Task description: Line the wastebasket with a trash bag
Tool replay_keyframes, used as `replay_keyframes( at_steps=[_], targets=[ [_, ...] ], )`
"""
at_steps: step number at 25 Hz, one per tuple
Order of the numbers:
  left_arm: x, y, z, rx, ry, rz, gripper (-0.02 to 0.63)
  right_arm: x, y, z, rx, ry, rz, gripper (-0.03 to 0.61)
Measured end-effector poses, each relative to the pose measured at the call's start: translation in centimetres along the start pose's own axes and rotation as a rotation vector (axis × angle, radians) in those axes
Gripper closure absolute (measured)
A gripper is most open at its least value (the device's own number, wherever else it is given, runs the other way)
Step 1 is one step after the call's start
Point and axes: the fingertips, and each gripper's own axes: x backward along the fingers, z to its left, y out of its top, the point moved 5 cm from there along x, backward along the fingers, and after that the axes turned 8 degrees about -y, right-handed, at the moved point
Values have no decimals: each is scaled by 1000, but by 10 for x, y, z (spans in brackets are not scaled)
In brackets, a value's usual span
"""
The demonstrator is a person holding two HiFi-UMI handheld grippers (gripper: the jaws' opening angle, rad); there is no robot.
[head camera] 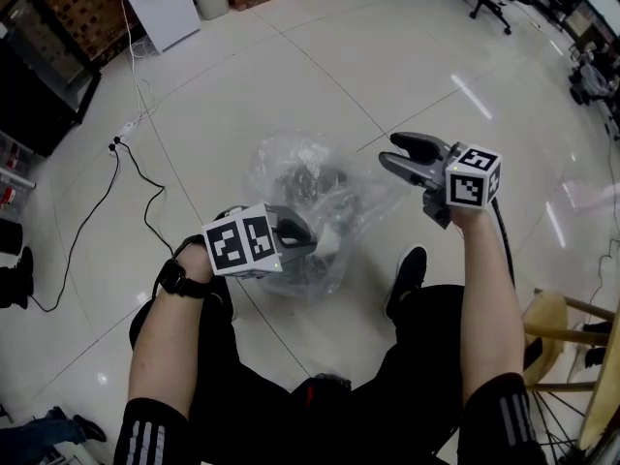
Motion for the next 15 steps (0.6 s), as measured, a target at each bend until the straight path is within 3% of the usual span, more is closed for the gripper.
replay_keyframes(
  at_steps=[5,10,14,15],
  targets=[
    [-5,-1,-10,-13,-36,5,620,-56,-24,-7,-58,30,114,319],
    [-3,-1,-7,-15,-37,5,620,-108,-65,14,-28,127,330,330],
    [4,-3,0,-4,-16,-3,620,-122,-96,18,58,92,494,572],
    [4,-4,1,-2,-15,-4,620,-120,-104,16,72,84,538,572]
  ],
)
